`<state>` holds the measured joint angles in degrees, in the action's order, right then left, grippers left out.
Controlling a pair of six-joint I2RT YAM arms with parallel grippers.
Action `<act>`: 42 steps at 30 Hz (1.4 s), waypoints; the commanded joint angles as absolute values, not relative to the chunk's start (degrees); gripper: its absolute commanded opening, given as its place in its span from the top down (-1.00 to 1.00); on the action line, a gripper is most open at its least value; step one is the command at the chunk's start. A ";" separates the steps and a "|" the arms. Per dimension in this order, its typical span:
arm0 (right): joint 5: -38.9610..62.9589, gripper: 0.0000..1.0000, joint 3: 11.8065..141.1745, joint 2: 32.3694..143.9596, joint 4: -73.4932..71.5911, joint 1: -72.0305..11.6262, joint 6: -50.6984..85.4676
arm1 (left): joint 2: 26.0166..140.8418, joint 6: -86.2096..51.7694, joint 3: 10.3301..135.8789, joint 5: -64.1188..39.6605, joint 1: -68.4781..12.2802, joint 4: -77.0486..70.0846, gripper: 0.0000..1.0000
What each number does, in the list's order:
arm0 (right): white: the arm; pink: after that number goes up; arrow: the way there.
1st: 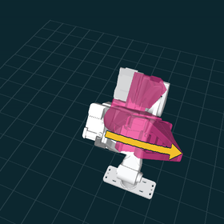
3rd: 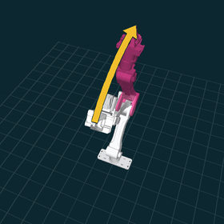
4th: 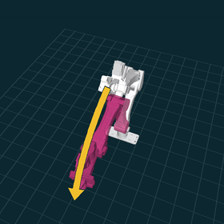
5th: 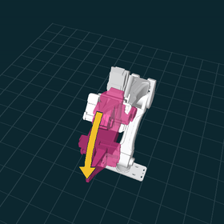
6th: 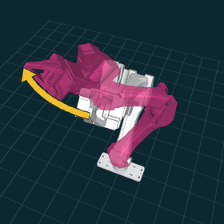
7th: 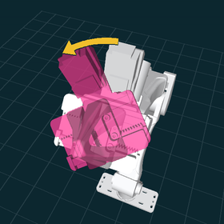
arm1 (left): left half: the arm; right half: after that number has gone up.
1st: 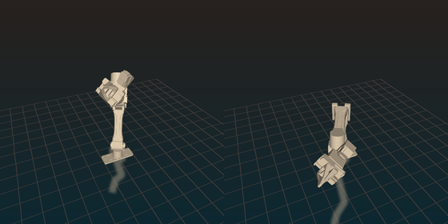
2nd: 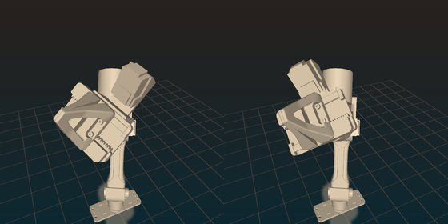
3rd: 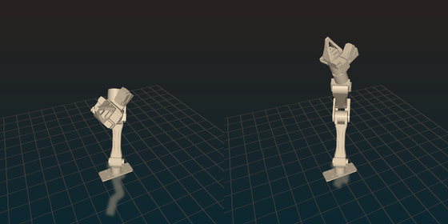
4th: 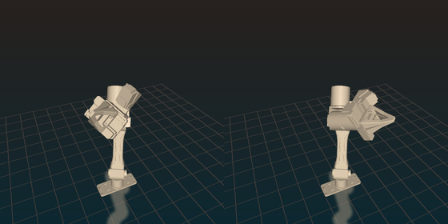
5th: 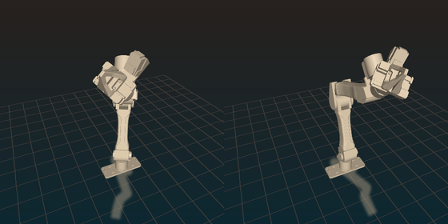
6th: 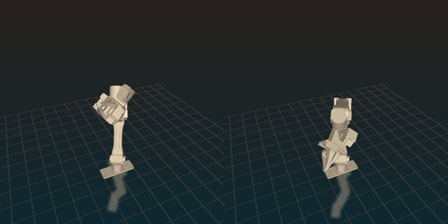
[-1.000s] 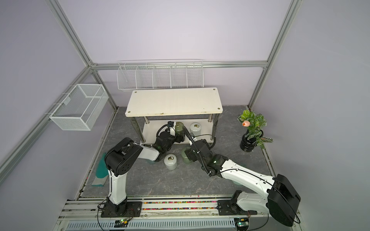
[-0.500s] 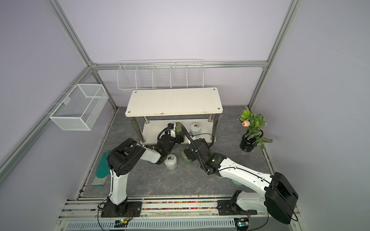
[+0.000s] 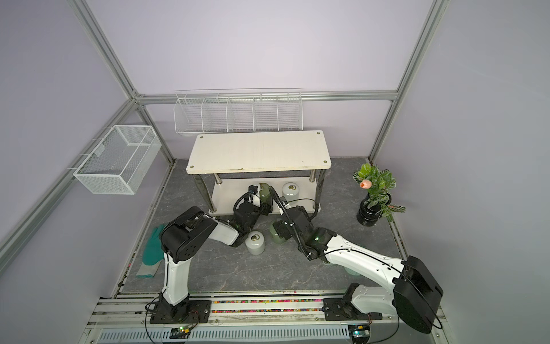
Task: Remove the tea canisters from the shelf
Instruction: Pick up the tea canister from the shelf.
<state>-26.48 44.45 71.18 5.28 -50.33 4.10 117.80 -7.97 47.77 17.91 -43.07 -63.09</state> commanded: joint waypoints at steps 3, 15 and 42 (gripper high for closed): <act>-25.84 -0.78 45.18 71.39 5.16 -50.16 4.80 | 119.27 -8.19 42.97 20.21 -43.68 -55.30 -0.60; -25.84 -0.78 45.00 71.71 4.82 -50.14 4.81 | 116.64 -6.39 41.23 20.30 -43.77 -58.68 -0.59; -26.19 -0.78 45.35 72.39 4.59 -50.10 4.61 | 108.48 -4.15 39.81 19.96 -43.75 -61.08 -0.56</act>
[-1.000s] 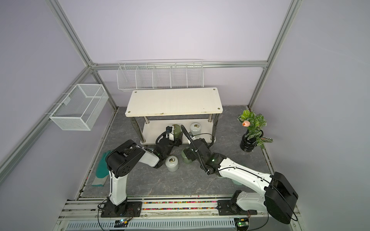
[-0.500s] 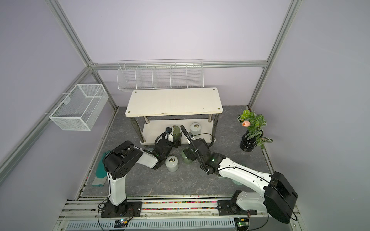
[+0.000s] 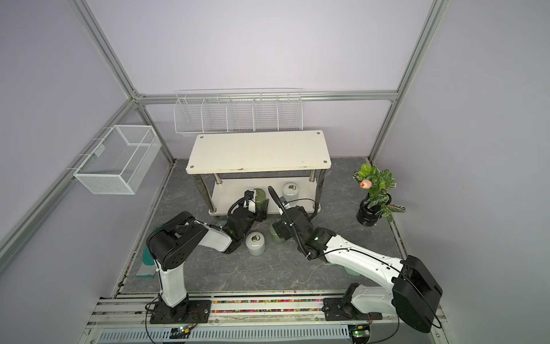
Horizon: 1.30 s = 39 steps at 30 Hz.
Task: Remove the tea canisters from the shelf
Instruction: Pick up the tea canister from the shelf.
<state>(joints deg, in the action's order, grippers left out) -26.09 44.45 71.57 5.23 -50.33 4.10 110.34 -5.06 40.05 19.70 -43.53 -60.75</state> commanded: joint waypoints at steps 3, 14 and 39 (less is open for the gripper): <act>-26.17 -0.78 45.43 72.43 4.58 -50.10 4.55 | 108.15 -4.48 39.37 20.17 -43.77 -61.32 -0.56; -25.83 -0.78 45.49 72.60 4.31 -50.10 4.55 | 103.11 -4.31 37.18 19.51 -43.86 -61.44 -0.55; -25.71 -0.78 44.81 71.54 4.06 -50.23 4.66 | 85.81 -3.84 28.85 20.72 -44.63 -54.84 -0.56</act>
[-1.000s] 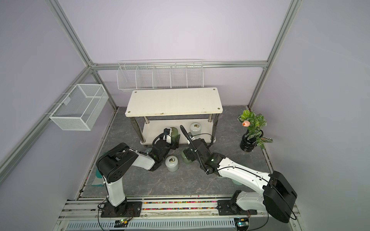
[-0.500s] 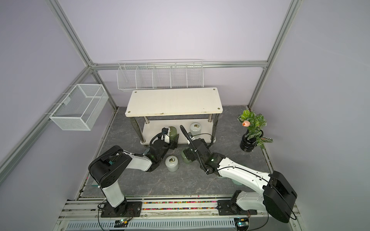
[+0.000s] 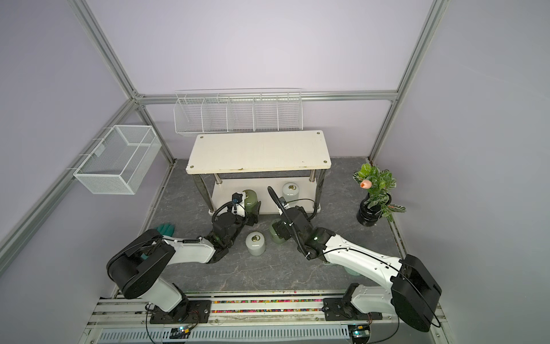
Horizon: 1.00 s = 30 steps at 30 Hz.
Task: Remove the tea canisters from the shelf
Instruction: Pick up the tea canister from the shelf.
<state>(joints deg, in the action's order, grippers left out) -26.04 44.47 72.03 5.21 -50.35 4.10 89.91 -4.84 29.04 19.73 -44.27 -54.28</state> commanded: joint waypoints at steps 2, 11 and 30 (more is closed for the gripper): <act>-25.82 -0.78 44.66 71.37 4.06 -50.43 4.70 | 82.76 -4.11 28.17 21.18 -44.78 -51.40 -0.56; -25.98 -0.78 44.28 70.60 4.09 -50.97 4.98 | 70.31 -5.95 20.25 24.89 -45.30 -47.24 -0.56; -26.83 -0.78 44.74 70.81 4.48 -52.62 5.15 | 57.22 -8.19 12.34 34.02 -52.29 -37.64 -0.56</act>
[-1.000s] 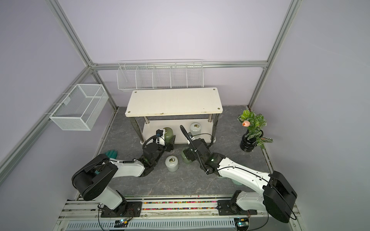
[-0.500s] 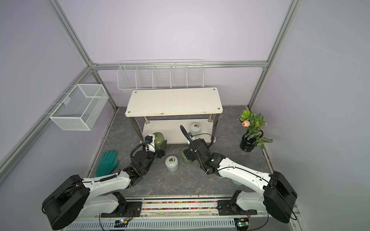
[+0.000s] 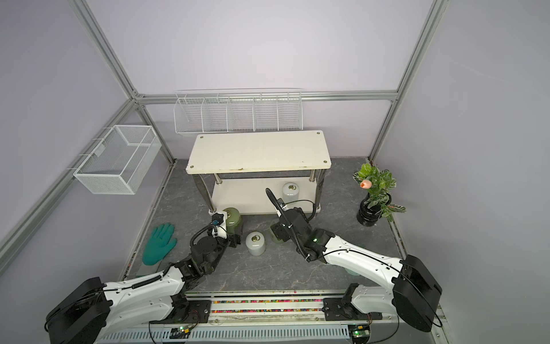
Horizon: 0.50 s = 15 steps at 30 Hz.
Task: Remove the tea canisters from the shelf
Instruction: Pick up the tea canister from the shelf, then place the tea canister at the center of the board.
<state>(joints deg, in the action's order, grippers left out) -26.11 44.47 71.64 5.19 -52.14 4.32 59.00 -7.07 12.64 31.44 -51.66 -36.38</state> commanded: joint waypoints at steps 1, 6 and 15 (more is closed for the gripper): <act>-26.90 -0.78 44.81 70.75 4.48 -52.65 5.15 | 56.94 -8.48 12.10 34.32 -52.59 -37.25 -0.56; -27.30 -0.78 45.00 70.69 4.88 -52.82 5.09 | 57.13 -9.99 9.56 35.76 -54.18 -36.76 -0.55; -27.49 -0.78 45.60 71.27 5.23 -52.91 4.92 | 57.11 -12.65 6.68 38.82 -57.82 -36.21 -0.55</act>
